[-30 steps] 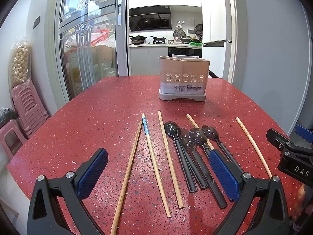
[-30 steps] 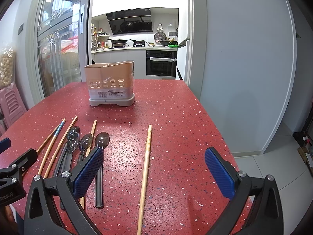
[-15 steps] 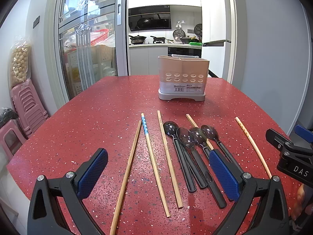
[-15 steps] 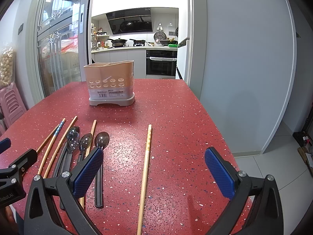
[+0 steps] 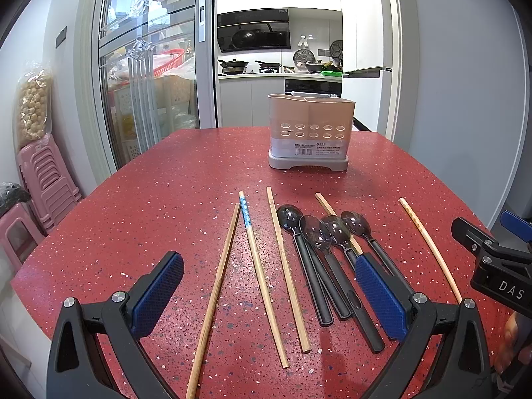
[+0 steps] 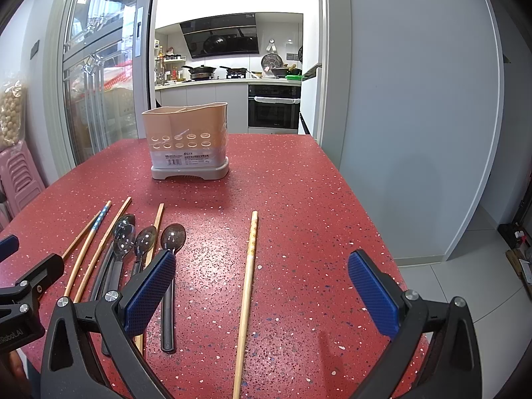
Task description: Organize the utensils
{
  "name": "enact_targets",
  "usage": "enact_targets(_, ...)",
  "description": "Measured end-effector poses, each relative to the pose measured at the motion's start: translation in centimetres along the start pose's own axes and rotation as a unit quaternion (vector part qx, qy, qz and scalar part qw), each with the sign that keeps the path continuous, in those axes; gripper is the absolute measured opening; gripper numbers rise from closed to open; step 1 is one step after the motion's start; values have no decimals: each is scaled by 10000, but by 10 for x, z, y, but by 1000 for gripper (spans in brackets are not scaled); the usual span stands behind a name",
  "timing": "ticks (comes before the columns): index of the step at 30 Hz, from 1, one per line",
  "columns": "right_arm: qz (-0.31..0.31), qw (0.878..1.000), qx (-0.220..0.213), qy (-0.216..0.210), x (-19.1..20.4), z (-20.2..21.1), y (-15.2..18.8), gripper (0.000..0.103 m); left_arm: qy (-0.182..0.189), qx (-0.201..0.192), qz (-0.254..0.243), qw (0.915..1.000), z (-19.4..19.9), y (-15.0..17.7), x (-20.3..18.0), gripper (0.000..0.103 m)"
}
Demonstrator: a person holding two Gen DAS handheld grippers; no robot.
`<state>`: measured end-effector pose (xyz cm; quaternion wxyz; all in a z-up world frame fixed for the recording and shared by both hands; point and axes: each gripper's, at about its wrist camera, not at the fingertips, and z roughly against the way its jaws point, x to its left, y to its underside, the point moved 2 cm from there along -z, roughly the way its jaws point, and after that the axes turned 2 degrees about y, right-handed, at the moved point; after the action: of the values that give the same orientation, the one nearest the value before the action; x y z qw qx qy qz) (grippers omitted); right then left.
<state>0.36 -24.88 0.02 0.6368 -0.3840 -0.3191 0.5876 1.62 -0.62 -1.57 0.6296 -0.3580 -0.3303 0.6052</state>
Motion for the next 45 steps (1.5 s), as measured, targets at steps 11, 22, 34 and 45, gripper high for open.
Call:
enact_targets(11,-1,10000,3,-3,0,0,0,103,2,-1,-3,10000,0,0,0,103)
enact_targets(22,-3,10000,7,0,0,0,0,103,-5,2,-6,10000,-1,0,-1,103)
enact_targets(34,-6,10000,33,-2,1,-2,2,103,16,55,-24,10000,-2,4,-2,103)
enact_targets(45,10,9930,1094,-437,0,-40,-12,103,-253,1087,-71,9937,-43,-20,35,103)
